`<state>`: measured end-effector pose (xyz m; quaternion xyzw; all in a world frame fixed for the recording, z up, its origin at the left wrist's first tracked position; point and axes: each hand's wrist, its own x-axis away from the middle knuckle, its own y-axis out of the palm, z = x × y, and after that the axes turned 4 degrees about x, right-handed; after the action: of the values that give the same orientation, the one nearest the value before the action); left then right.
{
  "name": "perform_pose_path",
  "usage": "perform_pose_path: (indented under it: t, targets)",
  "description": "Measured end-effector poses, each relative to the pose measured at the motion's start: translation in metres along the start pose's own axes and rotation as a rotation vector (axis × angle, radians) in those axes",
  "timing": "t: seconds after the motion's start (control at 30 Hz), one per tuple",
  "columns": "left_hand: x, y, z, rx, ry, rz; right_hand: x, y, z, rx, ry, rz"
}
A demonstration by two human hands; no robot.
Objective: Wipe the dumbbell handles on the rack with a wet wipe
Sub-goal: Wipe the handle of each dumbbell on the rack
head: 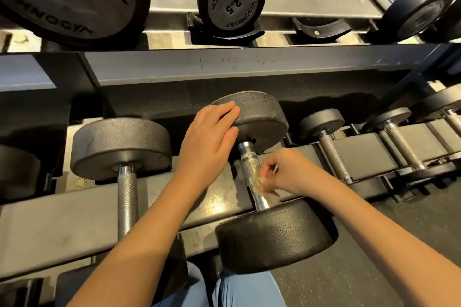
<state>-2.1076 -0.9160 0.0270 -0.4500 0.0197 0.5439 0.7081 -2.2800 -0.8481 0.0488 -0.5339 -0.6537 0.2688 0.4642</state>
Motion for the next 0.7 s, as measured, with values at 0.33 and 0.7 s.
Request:
perform_pose_path:
  t: [0.33,0.7]
  targets:
    - [0.0,-0.002,-0.002,-0.002,-0.001,-0.018,-0.003,0.001,-0.002,-0.002,0.035,0.115]
    - [-0.004,-0.006,-0.002,-0.014,-0.008,-0.023,-0.012,0.005,-0.006,-0.079,0.025,0.284]
